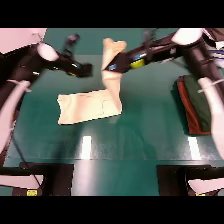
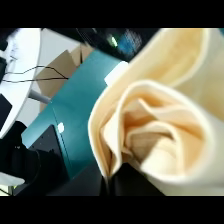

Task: Fold the shirts.

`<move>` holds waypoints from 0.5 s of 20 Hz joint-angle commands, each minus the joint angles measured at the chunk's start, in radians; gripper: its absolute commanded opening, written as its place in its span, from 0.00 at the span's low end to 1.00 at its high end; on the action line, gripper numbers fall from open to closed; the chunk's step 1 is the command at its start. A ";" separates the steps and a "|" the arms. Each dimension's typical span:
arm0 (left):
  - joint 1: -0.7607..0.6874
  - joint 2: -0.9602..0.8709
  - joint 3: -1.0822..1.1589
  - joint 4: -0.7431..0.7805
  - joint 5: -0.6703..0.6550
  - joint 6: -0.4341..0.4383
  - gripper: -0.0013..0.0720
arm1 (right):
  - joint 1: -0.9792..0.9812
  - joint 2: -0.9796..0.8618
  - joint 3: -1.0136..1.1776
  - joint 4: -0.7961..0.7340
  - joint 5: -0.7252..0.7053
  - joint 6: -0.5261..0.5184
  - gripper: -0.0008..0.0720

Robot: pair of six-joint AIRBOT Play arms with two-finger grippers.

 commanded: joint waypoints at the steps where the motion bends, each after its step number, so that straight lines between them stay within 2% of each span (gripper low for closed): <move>1: 0.170 0.184 0.014 0.111 -0.034 0.002 0.05 | 0.197 -0.161 0.103 -0.003 -0.160 -0.014 0.10; 4: 0.276 0.281 0.014 0.130 -0.071 0.002 0.05 | 0.297 -0.311 0.250 -0.008 -0.169 -0.066 0.76; 5: 0.302 0.299 0.016 0.130 -0.092 0.002 0.06 | 0.307 -0.326 0.254 -0.009 -0.164 -0.066 0.82; 6: 0.318 0.306 0.016 0.130 -0.114 0.003 0.05 | 0.304 -0.324 0.236 -0.009 -0.141 -0.074 0.81; 8: 0.329 0.306 0.016 0.132 -0.161 0.011 0.06 | 0.259 -0.283 0.160 -0.013 -0.082 -0.070 0.75; 10: 0.328 0.306 0.016 0.131 -0.179 0.010 0.06 | 0.177 -0.217 0.061 -0.082 -0.035 -0.063 0.73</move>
